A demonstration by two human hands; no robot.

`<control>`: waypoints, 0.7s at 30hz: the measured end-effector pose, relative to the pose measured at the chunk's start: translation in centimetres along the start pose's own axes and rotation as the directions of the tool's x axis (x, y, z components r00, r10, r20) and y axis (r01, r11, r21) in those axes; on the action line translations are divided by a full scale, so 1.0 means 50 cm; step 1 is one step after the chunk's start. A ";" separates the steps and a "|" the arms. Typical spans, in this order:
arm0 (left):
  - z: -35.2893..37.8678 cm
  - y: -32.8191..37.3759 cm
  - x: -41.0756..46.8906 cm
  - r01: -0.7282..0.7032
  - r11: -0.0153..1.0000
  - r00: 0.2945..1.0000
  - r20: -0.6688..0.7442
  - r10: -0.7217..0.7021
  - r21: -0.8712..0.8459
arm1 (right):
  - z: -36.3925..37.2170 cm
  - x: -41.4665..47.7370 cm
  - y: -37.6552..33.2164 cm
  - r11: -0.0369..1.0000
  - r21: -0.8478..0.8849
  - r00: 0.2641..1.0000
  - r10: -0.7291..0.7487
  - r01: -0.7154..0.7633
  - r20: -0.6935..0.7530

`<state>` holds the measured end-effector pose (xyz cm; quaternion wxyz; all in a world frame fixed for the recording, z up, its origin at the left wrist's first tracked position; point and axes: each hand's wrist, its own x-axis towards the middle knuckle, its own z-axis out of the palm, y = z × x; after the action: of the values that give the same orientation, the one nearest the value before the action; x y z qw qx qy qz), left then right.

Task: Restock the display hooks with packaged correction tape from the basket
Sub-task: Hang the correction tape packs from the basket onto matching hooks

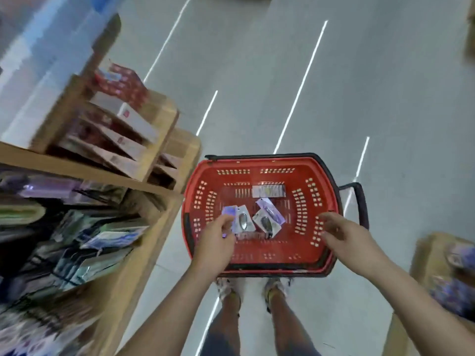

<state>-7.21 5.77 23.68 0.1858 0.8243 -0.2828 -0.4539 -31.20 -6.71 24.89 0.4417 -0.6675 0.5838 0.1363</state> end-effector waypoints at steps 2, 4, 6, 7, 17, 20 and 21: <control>0.070 -0.043 0.082 0.084 0.996 0.996 0.034 -0.083 -0.010 | 0.054 0.089 0.048 0.999 0.039 0.999 0.023 -0.024 0.026; 0.140 -0.098 0.180 0.121 0.992 0.991 0.044 -0.122 0.024 | 0.120 0.194 0.094 0.997 0.070 0.998 0.040 -0.043 0.047; 0.212 -0.169 0.284 0.159 0.984 0.986 0.037 -0.162 0.077 | 0.203 0.309 0.144 0.991 0.108 0.995 0.067 -0.074 0.071; 0.244 -0.203 0.335 0.163 0.983 0.986 0.033 -0.166 0.086 | 0.245 0.366 0.167 0.989 0.115 0.994 0.082 -0.091 0.079; 0.435 -0.510 0.684 0.400 0.909 0.916 -0.041 -0.398 0.119 | 0.567 0.754 0.297 0.992 0.010 0.986 0.126 -0.128 0.113; 0.463 -0.533 0.701 0.479 0.878 0.876 -0.059 -0.478 0.000 | 0.612 0.788 0.310 0.980 -0.130 0.987 0.156 -0.151 0.031; 0.471 -0.533 0.700 0.496 0.868 0.868 -0.029 -0.496 -0.018 | 0.623 0.792 0.312 0.965 -0.188 0.983 0.184 -0.182 -0.003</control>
<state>-4.41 2.92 -26.08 0.0717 0.8757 -0.0565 -0.4742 -23.72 -8.37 -27.28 0.3668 -0.6483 0.6242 0.2355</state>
